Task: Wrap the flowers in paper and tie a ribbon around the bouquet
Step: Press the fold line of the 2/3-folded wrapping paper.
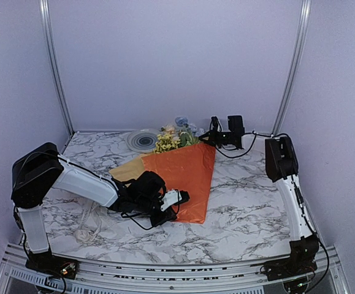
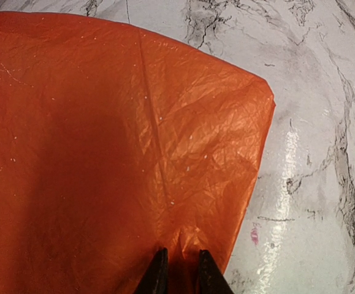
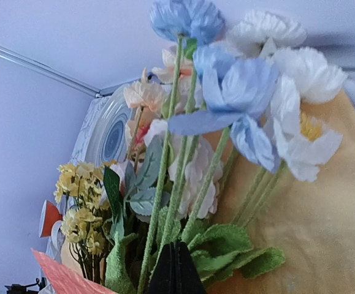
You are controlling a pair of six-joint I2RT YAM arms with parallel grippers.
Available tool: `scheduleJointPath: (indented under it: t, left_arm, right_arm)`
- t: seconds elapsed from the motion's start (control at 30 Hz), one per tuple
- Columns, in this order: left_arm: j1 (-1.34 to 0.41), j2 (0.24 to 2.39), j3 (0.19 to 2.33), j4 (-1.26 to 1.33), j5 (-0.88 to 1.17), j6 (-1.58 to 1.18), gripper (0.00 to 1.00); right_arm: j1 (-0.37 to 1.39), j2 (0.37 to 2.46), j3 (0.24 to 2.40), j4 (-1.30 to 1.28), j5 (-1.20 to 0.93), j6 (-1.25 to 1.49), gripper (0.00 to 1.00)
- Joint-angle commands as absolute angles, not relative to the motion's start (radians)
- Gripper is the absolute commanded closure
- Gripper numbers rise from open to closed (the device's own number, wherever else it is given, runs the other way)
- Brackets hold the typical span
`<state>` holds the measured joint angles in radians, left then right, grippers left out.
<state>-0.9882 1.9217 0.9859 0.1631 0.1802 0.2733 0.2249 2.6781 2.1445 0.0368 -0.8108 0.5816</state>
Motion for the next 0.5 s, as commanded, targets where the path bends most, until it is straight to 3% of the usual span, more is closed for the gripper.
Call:
scheduleJointPath:
  t: [0.0, 0.1, 0.27, 0.47]
  left_arm:
    - [-0.979, 1.99, 0.95, -0.021, 0.162, 0.272, 0.83]
    - [-0.979, 1.986, 0.945, -0.014, 0.16, 0.268, 0.83]
    - [-0.979, 1.986, 0.949, -0.009, 0.152, 0.262, 0.83]
    - [-0.979, 1.972, 0.933, 0.011, 0.157, 0.262, 0.82]
  right_arm:
    - [0.203, 2.598, 2.216, -0.044, -0.753, 0.533, 1.0]
    - [0.233, 2.444, 2.088, -0.106, -0.723, 0.436, 1.0]
    - [0.357, 2.139, 1.652, -0.105, -0.681, 0.319, 1.0]
    - [0.5, 1.938, 1.247, -0.112, -0.69, 0.326, 1.0]
